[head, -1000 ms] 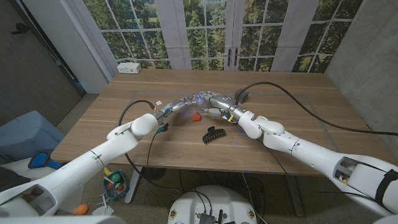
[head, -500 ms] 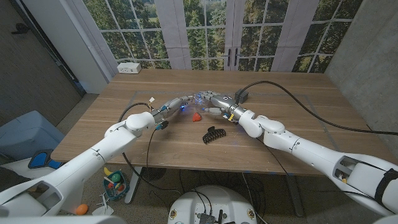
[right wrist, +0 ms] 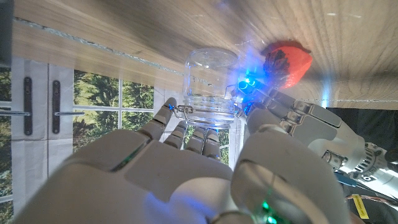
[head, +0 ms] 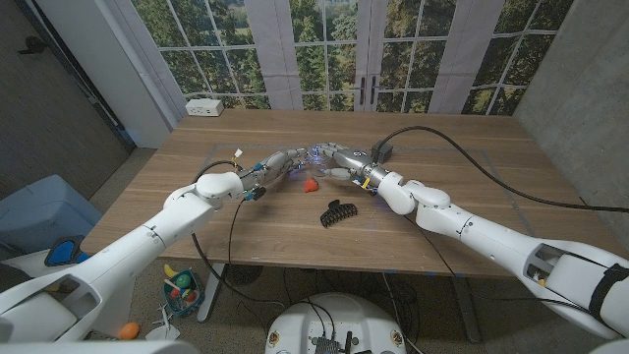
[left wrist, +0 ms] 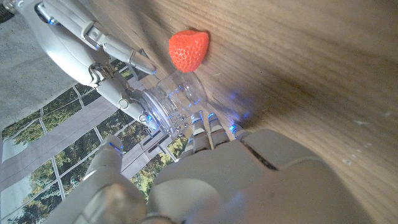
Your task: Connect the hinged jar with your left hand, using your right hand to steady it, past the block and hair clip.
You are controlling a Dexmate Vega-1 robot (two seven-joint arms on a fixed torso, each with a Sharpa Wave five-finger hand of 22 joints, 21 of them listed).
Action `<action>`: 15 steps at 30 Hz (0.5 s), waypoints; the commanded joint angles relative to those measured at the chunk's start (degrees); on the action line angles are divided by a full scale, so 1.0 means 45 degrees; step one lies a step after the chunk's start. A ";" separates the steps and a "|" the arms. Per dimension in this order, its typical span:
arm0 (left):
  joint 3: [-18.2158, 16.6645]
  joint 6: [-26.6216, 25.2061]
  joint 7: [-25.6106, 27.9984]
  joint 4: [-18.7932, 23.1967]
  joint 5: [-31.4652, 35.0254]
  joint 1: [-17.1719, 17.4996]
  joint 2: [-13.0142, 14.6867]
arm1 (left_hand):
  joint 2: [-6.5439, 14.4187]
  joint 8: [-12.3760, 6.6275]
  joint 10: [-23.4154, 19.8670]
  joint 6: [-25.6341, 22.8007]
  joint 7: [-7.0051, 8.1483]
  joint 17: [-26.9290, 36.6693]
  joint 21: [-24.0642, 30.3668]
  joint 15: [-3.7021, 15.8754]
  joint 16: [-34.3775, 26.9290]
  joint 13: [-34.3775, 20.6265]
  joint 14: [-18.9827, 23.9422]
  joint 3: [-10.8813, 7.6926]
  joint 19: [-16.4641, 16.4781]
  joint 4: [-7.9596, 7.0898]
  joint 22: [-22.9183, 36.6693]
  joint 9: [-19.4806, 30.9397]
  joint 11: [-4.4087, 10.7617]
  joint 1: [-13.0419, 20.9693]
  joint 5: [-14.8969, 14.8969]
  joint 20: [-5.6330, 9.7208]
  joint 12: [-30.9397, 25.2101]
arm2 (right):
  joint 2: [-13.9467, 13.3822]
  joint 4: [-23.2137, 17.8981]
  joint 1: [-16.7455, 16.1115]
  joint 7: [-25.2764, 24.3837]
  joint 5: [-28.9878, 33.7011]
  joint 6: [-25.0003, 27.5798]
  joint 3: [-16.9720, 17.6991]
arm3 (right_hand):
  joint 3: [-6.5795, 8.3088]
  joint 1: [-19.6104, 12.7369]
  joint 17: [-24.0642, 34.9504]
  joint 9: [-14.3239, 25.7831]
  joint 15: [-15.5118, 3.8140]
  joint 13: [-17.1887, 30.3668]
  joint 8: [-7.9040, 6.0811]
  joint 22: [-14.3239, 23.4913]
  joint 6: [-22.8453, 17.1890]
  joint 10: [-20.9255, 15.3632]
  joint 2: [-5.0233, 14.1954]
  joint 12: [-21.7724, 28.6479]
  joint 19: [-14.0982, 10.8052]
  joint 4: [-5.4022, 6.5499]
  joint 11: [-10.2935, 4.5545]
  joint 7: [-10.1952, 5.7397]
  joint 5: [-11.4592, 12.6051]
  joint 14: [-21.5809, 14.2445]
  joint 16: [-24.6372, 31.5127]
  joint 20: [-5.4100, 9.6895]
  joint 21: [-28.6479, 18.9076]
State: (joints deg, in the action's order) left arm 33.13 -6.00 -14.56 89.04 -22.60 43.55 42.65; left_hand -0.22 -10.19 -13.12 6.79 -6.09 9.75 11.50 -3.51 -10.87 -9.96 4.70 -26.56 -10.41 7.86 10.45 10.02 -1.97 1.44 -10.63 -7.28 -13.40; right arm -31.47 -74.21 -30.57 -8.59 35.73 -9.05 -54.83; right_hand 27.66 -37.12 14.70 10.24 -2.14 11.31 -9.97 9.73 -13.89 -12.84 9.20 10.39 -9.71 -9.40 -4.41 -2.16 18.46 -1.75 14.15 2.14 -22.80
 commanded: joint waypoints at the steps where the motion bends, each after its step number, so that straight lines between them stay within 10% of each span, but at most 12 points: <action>1: 0.0115 0.0028 0.0394 0.0246 0.0027 0.0004 0.0119 | 0.0006 -0.0090 -0.1525 -0.0014 0.0579 0.0033 0.0052 -0.0048 0.0117 -0.0039 -0.0215 0.0084 -0.0227 -0.0061 0.0045 0.0013 -0.1747 -0.0097 -0.0067 -0.0165 0.0276 | -0.0005 0.0166 0.0063 0.0159 -0.0152 -0.0061 -0.0016 | -0.0060 -0.0042 0.0061 0.0057 -0.1321 0.0042 -0.0106 0.0022 -0.0049 -0.0057 -0.0166 0.0118 -0.0145 -0.0010 0.0073 0.0119 0.0114 -0.0209 0.0093 -0.0023 0.0021; 8: -0.0129 0.0342 0.2039 0.0879 0.0800 0.0529 0.0217 | 0.0132 -0.0172 0.1473 -0.0204 0.1556 0.0066 0.0059 0.0062 0.0196 -0.0094 -0.1251 0.0042 -0.0269 0.0002 0.0059 0.0005 -0.0914 0.0026 -0.0067 -0.0163 0.0902 | -0.0078 0.0082 0.0033 0.0038 -0.0063 -0.0038 -0.0012 | -0.0107 -0.0045 0.0033 0.0056 -0.1089 0.0040 -0.0106 0.0024 0.0021 0.0006 -0.0173 0.0116 -0.0172 0.0002 0.0064 0.0112 0.0122 -0.0260 0.0104 -0.0051 0.0063; 15: -0.0232 0.0577 0.3126 0.1200 0.1537 0.0859 0.0226 | 0.0222 -0.0171 0.2586 -0.0203 0.1842 0.0071 0.0058 0.0111 0.0273 -0.0101 -0.2095 -0.0037 -0.0288 0.0069 0.0066 0.0010 -0.0618 0.0129 -0.0066 -0.0119 0.0847 | -0.0147 -0.0043 -0.0021 -0.0026 0.0052 0.0049 -0.0005 | -0.0145 -0.0038 0.0021 0.0056 -0.1041 0.0040 -0.0120 0.0025 0.0040 0.0010 -0.0169 0.0133 -0.0202 0.0019 0.0028 0.0089 0.0128 -0.0256 0.0101 -0.0072 0.0094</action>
State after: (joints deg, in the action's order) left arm 33.13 -5.09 -8.17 92.04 -19.88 45.30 43.32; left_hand 0.19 -10.41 -2.64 5.74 1.66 9.90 11.32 -3.06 -9.74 -10.38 -3.74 -26.56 -9.87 7.85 10.73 9.86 -5.07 1.86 -10.63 -7.56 -9.53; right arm -31.57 -73.79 -30.38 -8.33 35.34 -9.26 -54.82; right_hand 27.27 -37.40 14.66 10.21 -2.26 11.29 -10.19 9.74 -13.56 -12.11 8.92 10.39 -9.93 -9.32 -4.73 -1.85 18.46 -1.88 14.17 1.94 -22.38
